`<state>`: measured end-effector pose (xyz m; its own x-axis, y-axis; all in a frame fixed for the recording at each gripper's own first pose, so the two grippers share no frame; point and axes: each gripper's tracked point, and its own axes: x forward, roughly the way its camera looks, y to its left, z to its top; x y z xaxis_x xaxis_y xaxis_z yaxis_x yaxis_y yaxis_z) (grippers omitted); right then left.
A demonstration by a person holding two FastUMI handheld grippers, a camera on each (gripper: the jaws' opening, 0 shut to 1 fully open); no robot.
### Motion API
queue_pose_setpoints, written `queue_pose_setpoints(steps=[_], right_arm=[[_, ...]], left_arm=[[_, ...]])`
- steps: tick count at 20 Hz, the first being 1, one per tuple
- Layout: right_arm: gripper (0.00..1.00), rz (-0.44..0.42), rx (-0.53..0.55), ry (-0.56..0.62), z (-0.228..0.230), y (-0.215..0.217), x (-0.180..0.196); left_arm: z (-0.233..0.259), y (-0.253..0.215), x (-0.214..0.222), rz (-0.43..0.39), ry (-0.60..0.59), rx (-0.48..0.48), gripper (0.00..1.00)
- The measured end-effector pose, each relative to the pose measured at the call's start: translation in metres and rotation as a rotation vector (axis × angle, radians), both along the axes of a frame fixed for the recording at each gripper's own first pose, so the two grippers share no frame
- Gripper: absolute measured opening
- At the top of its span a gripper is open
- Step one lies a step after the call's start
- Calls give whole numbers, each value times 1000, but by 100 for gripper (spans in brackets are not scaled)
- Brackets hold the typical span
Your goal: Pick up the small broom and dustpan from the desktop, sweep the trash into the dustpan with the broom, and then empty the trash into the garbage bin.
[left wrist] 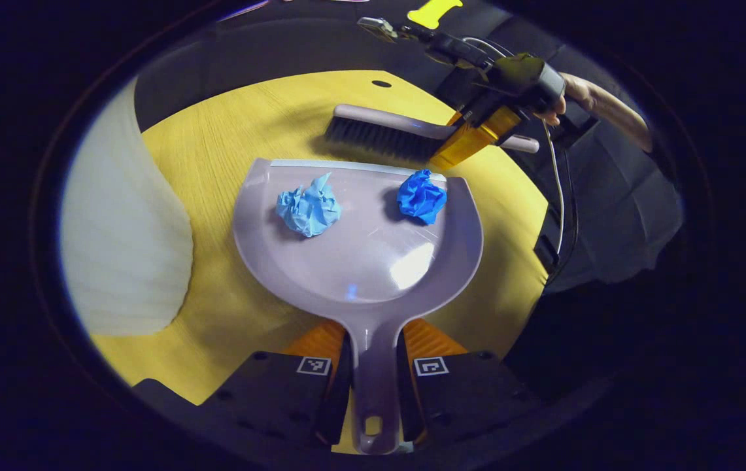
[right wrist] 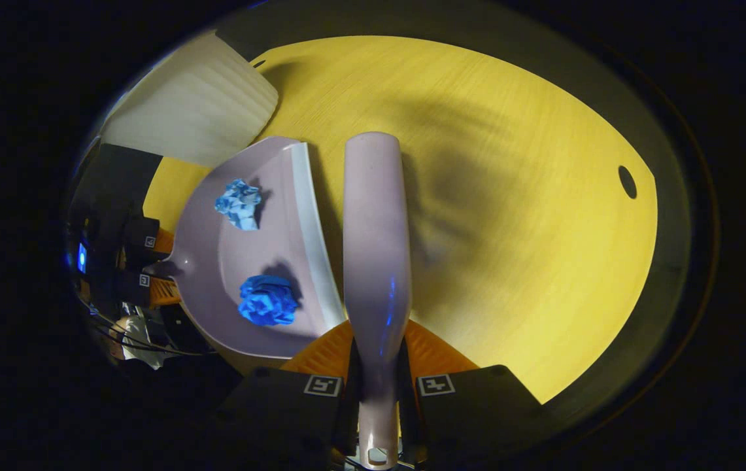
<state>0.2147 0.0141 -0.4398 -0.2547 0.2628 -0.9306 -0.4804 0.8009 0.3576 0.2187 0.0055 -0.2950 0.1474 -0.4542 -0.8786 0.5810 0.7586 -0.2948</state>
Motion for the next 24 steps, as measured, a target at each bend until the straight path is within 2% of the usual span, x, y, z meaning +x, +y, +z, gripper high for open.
queue_pose_setpoints(steps=[4,8,9,11,15,19,24], right_arm=[[28,-107,-10,-35,-16,-28,0],[28,-206,-25,-78,-41,-57,1],[28,-231,-22,-86,-34,-56,-6],[28,-278,-9,-92,-33,-56,-8],[28,-310,19,-78,-40,-60,-15],[28,-312,61,-49,-40,-59,-16],[28,-262,136,-10,-43,-68,-6]], left_arm=[[15,-5,-8,32,-32,-18,30],[61,11,-3,32,-97,-17,30],[77,18,3,45,-123,-13,30],[115,39,18,112,-175,-11,30],[190,90,46,259,-261,-15,30],[230,161,59,379,-344,157,29],[249,255,94,361,-365,480,29]])
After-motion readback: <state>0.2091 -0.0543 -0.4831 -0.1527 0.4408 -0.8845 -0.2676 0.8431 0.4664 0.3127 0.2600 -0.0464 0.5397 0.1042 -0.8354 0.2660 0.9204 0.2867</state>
